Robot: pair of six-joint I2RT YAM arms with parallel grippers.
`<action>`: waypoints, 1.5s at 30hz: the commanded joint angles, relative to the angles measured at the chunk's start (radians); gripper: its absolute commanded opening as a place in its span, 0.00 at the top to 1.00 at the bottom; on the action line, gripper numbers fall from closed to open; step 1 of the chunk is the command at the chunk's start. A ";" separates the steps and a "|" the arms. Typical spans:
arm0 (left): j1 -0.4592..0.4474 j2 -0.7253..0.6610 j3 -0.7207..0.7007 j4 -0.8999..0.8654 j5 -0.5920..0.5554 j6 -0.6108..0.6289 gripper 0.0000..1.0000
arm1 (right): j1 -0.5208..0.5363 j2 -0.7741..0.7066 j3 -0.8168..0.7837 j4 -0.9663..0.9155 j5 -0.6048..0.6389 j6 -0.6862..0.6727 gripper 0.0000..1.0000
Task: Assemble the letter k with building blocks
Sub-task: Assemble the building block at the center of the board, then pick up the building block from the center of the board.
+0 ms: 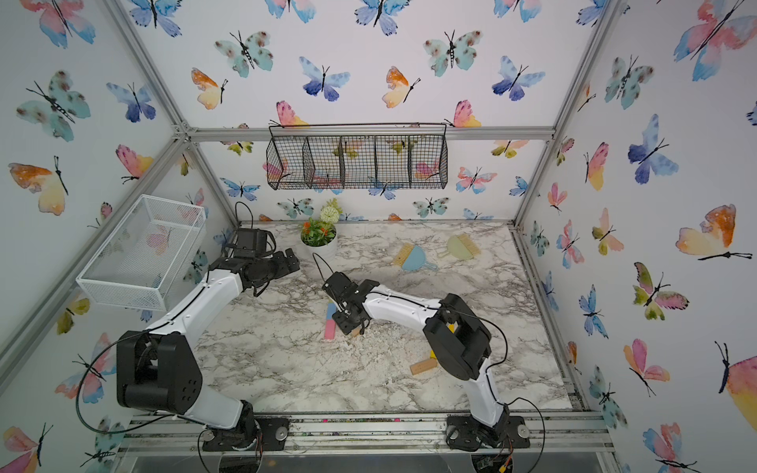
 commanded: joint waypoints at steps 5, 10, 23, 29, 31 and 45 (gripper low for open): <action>-0.101 -0.040 -0.024 0.031 -0.044 0.054 0.02 | -0.054 -0.282 -0.127 0.138 0.150 0.125 0.43; -0.316 0.002 0.002 0.041 -0.151 0.044 0.01 | -0.233 -0.457 -0.306 0.161 0.174 0.240 0.39; -0.713 0.383 0.301 0.030 -0.294 -0.037 0.07 | -0.636 -0.784 -0.550 0.029 0.307 0.437 0.34; -0.785 0.600 0.503 -0.043 -0.340 -0.015 0.09 | -0.708 -0.815 -0.607 0.040 0.233 0.426 0.34; -0.799 0.652 0.556 -0.058 -0.339 -0.010 0.11 | -0.714 -0.826 -0.608 0.029 0.243 0.423 0.34; -0.857 0.849 0.695 -0.083 -0.368 0.022 0.22 | -0.728 -0.843 -0.622 0.019 0.215 0.418 0.35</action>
